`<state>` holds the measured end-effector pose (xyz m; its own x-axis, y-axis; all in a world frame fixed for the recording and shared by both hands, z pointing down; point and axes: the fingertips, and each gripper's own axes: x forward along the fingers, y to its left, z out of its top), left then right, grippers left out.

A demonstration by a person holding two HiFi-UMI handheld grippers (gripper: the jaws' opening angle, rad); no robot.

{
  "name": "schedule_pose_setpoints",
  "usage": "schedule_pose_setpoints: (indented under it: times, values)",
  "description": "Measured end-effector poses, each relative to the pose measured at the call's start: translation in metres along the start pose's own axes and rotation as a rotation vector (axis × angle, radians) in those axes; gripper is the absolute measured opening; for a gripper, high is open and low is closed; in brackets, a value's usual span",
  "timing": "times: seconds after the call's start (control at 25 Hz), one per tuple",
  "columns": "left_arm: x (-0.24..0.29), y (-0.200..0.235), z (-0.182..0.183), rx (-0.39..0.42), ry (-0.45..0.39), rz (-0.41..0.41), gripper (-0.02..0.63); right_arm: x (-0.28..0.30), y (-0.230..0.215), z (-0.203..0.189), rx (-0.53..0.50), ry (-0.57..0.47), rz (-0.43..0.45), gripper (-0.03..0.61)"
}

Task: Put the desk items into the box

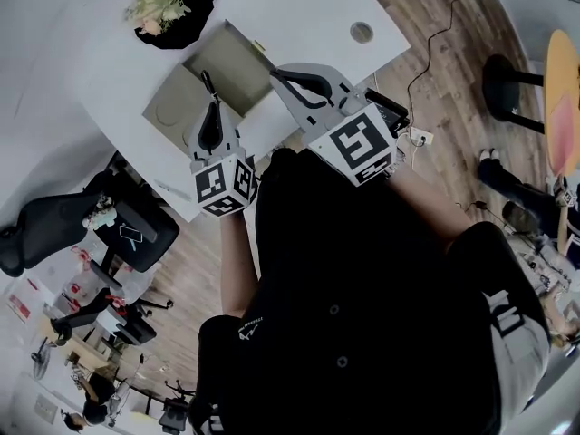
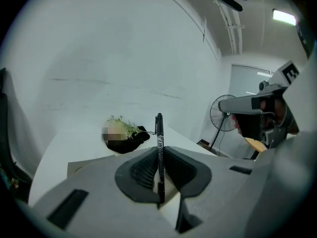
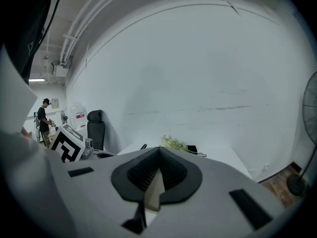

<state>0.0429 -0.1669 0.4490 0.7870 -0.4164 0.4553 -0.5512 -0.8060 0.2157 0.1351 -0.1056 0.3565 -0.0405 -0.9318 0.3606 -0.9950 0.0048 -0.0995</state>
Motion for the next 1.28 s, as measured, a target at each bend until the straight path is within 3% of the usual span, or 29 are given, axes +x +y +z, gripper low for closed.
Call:
schedule_pose_setpoints:
  times: [0.2, 0.48, 1.0, 1.28]
  values:
    - [0.024, 0.003, -0.018, -0.035, 0.061, -0.011, 0.048, 0.003, -0.013, -0.008, 0.015, 0.025, -0.023, -0.002]
    - [0.049, 0.015, -0.047, -0.158, 0.139, 0.012, 0.048, 0.007, -0.027, -0.02, 0.043, 0.056, -0.032, -0.002]
    - [0.09, 0.025, -0.09, -0.255, 0.258, 0.046, 0.048, 0.018, -0.041, -0.049, 0.095, 0.134, -0.022, -0.002]
    - [0.112, 0.032, -0.108, -0.27, 0.324, 0.079, 0.048, 0.024, -0.044, -0.064, 0.115, 0.176, -0.01, -0.002]
